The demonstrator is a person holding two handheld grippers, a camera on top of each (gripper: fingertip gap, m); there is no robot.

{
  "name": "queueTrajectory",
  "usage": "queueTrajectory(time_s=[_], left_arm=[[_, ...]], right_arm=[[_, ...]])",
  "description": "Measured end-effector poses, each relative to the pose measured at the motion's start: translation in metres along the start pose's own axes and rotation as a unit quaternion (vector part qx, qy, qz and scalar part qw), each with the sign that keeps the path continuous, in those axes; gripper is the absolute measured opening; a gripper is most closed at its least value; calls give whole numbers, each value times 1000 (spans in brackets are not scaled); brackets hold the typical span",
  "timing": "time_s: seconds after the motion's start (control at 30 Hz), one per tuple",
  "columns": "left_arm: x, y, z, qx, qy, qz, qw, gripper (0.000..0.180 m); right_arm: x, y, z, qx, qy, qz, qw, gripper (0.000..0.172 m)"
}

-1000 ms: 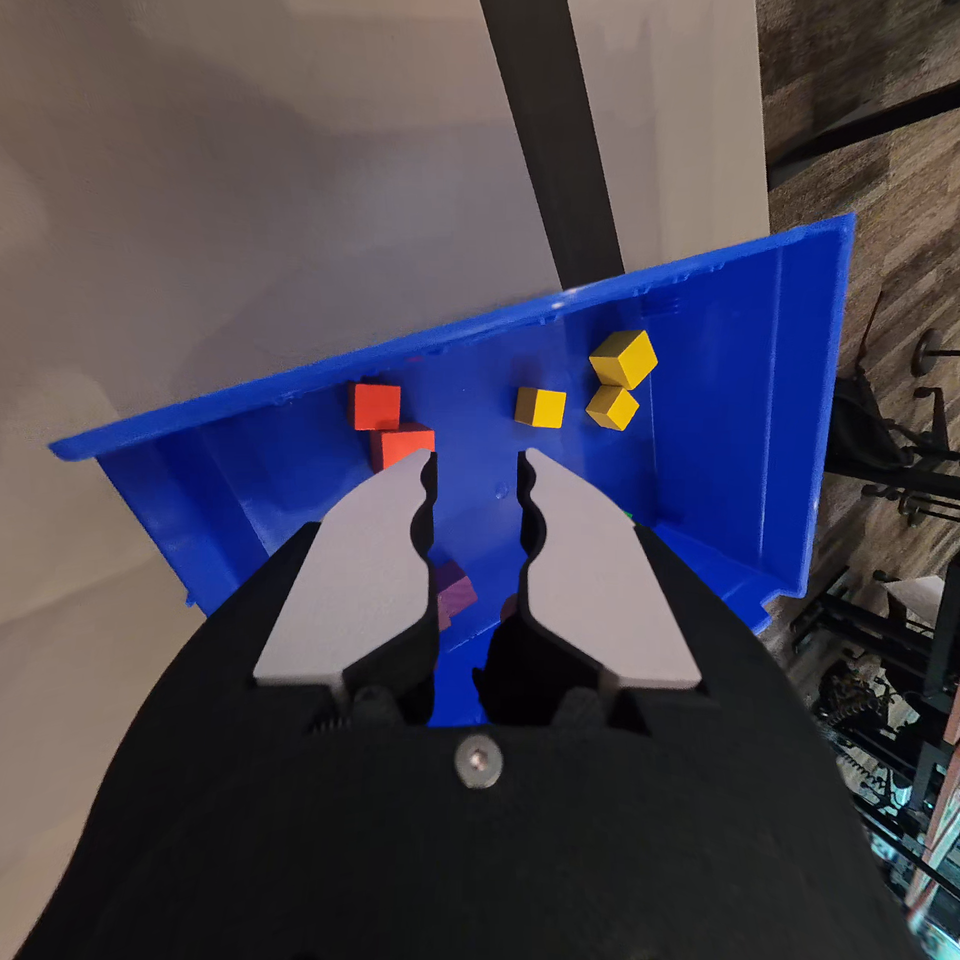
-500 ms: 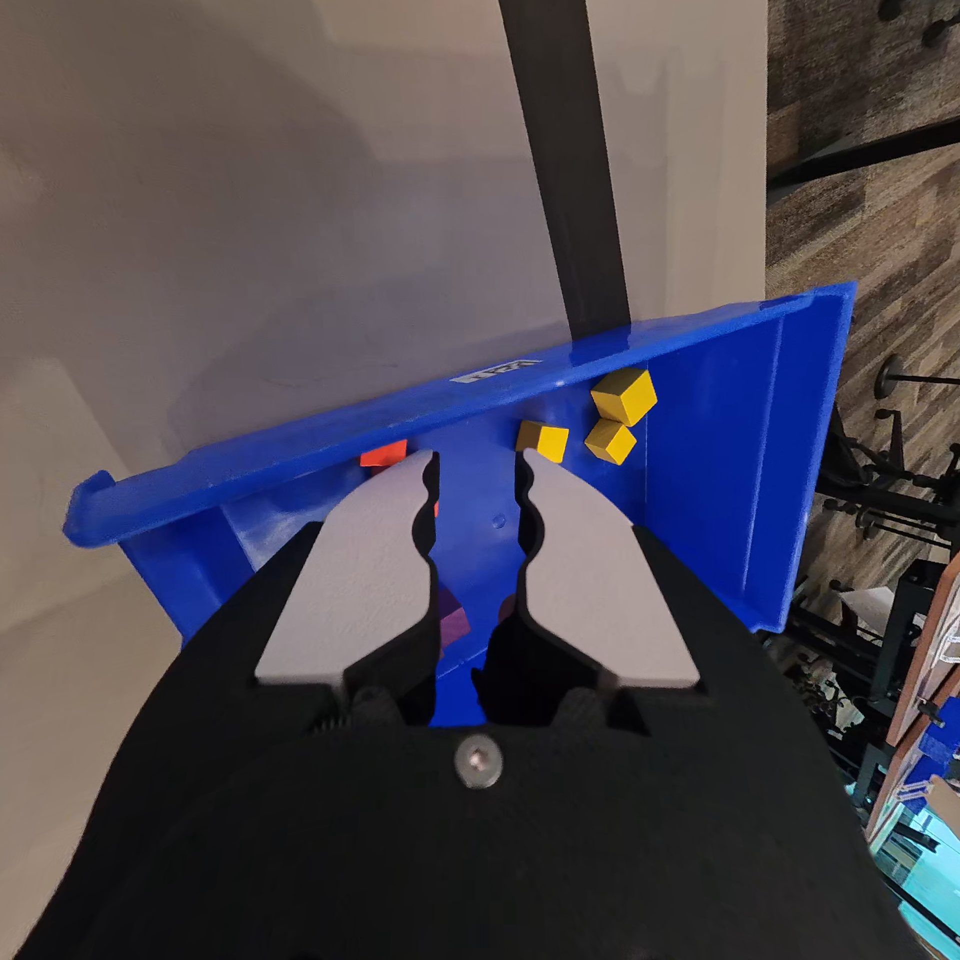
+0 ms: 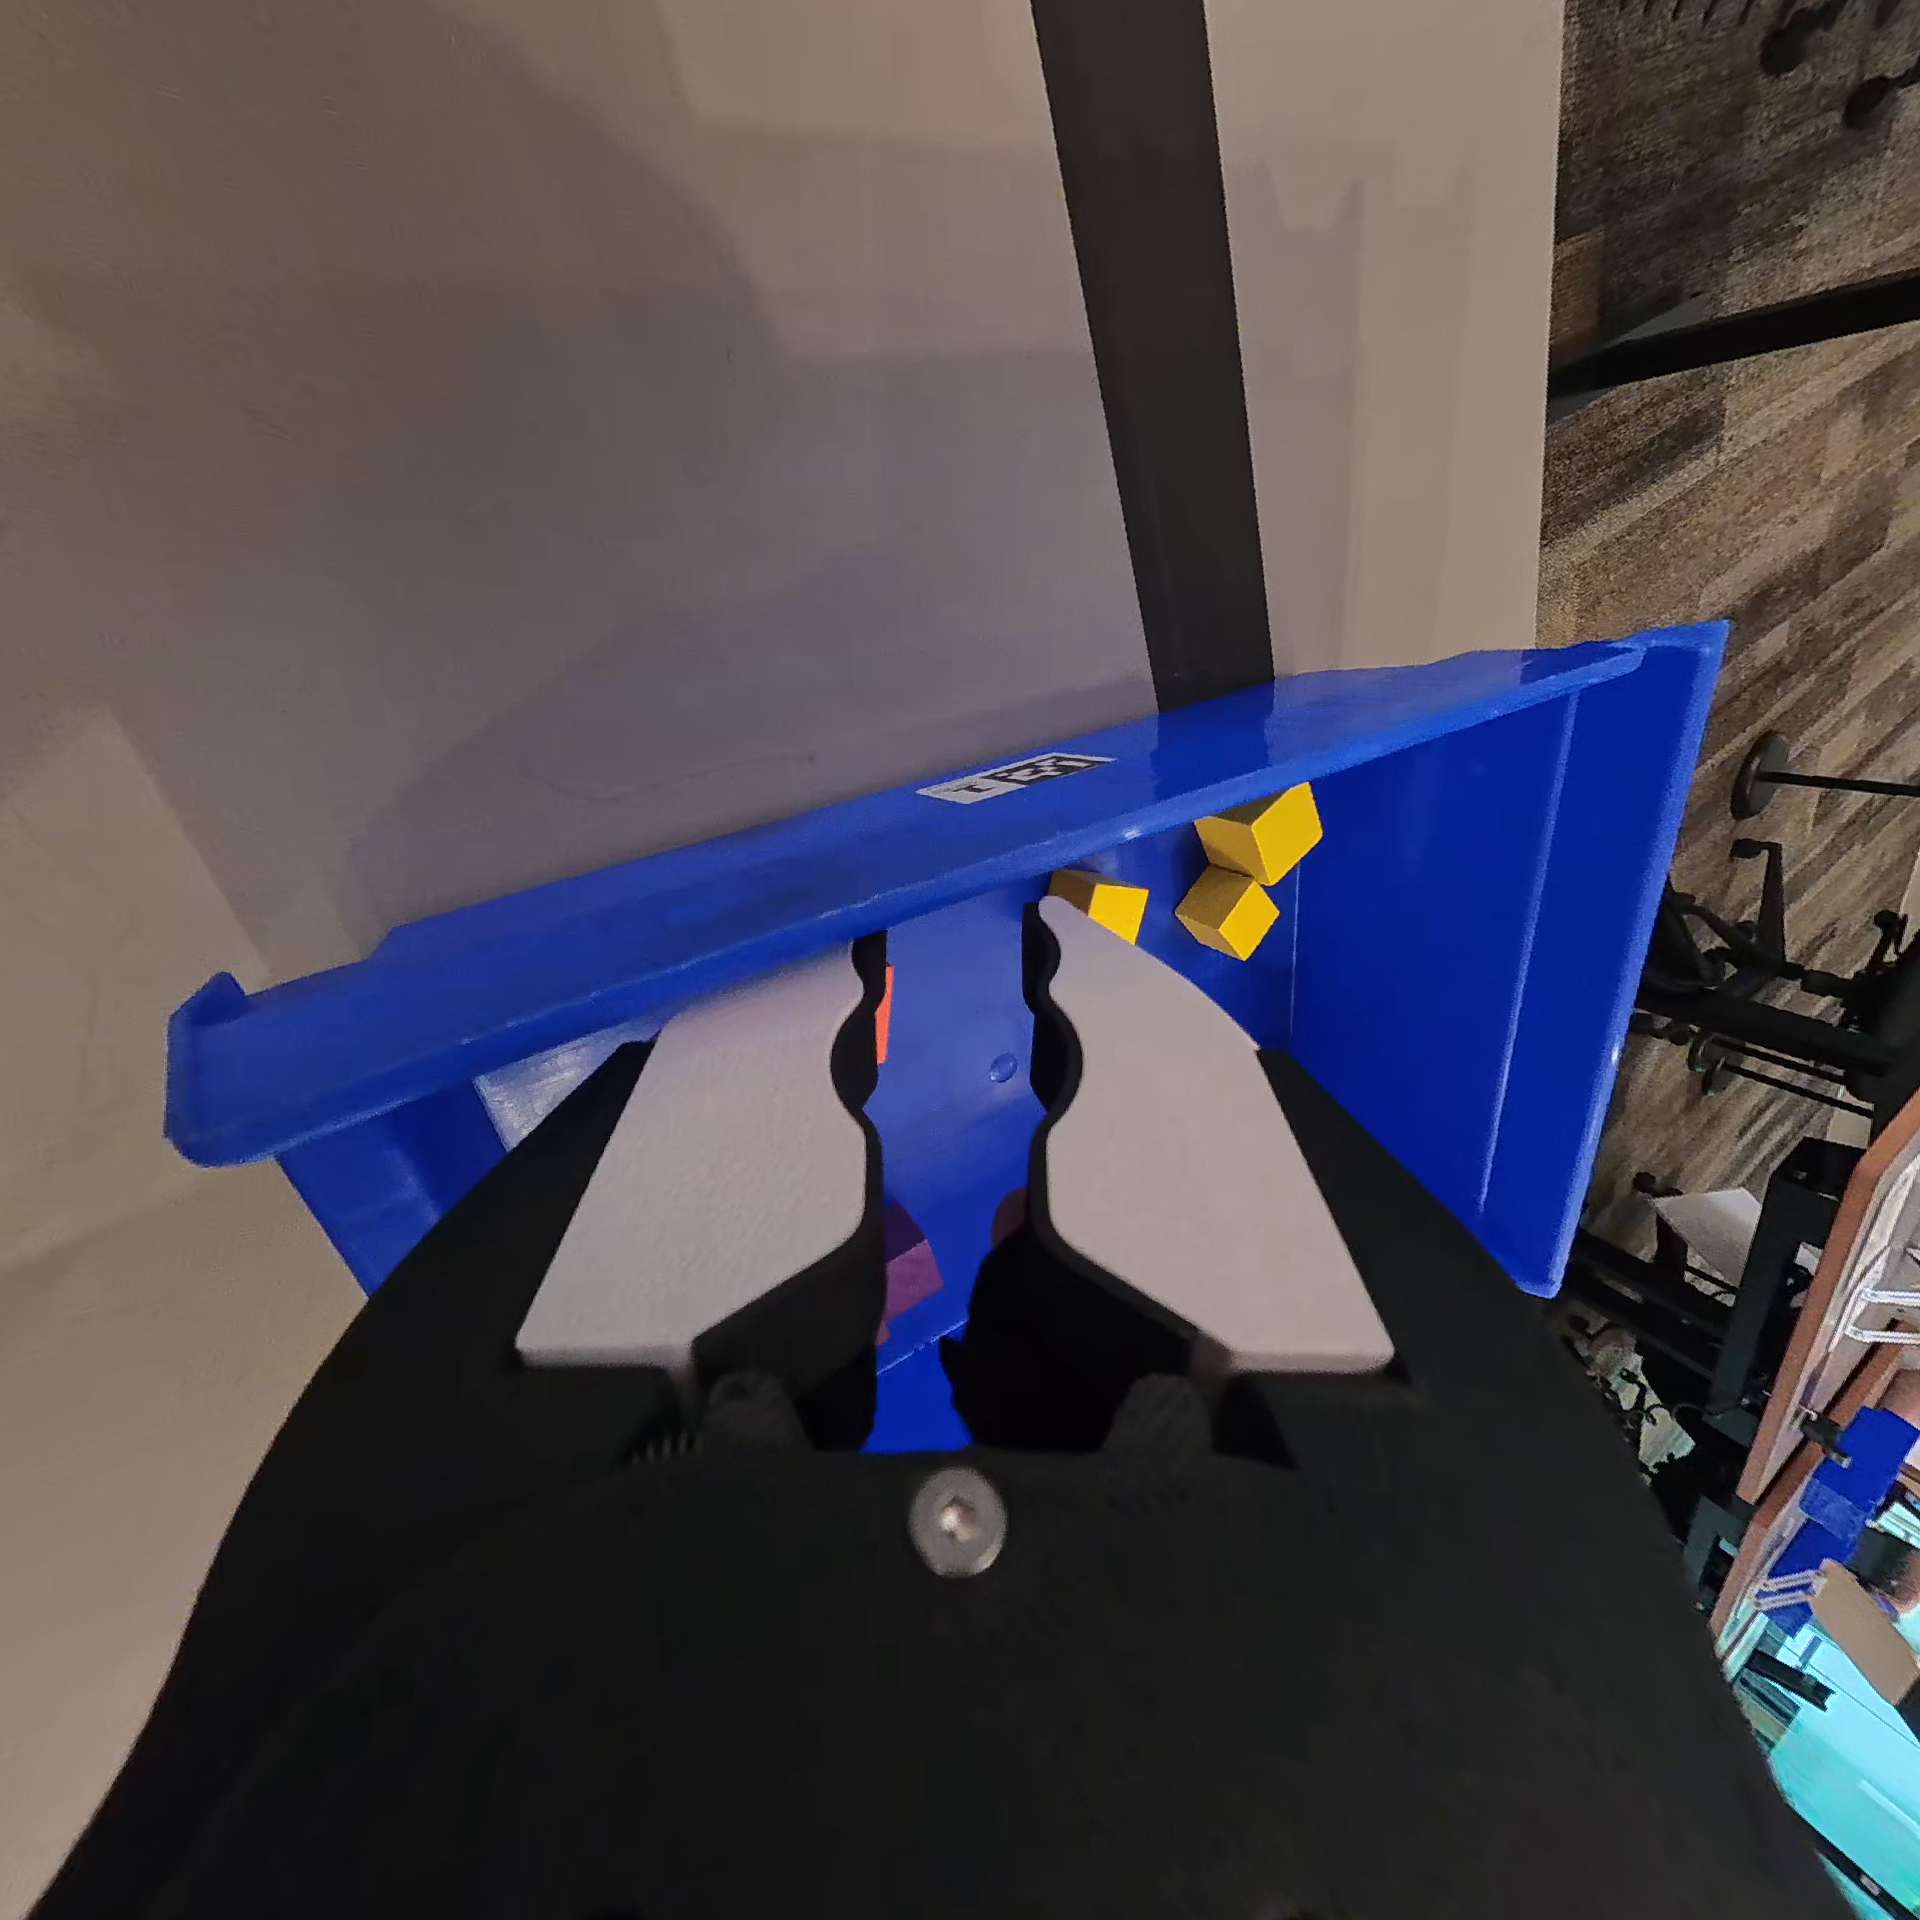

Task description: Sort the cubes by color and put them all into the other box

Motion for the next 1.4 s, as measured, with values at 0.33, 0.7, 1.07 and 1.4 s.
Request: queueTrajectory(time_s=[0.33,0.7,1.07,1.4], left_arm=[[-3,-12,-2,19,-1,-75,997,19],[15,-6,18,13,-54,-31,998,1],[3,-10,7,-4,-21,-26,999,23],[18,3,2,74,-16,-57,995,54]], right_arm=[[-2,0,-1,-2,3,2,1000,24],[1,0,1,-5,-5,4,1000,23],[0,0,2,-3,-5,3,1000,23],[4,-2,1,-7,-9,-1,1000,23]])
Point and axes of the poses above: each gripper's, where its closed fingertips meet, x out along the fingers, z out of its underside, y = z × x across the jaws, the point moved 2 cm from there along -x, back along the fingers, and after that the axes turned 1 degree about x, right-handed, at the moved point
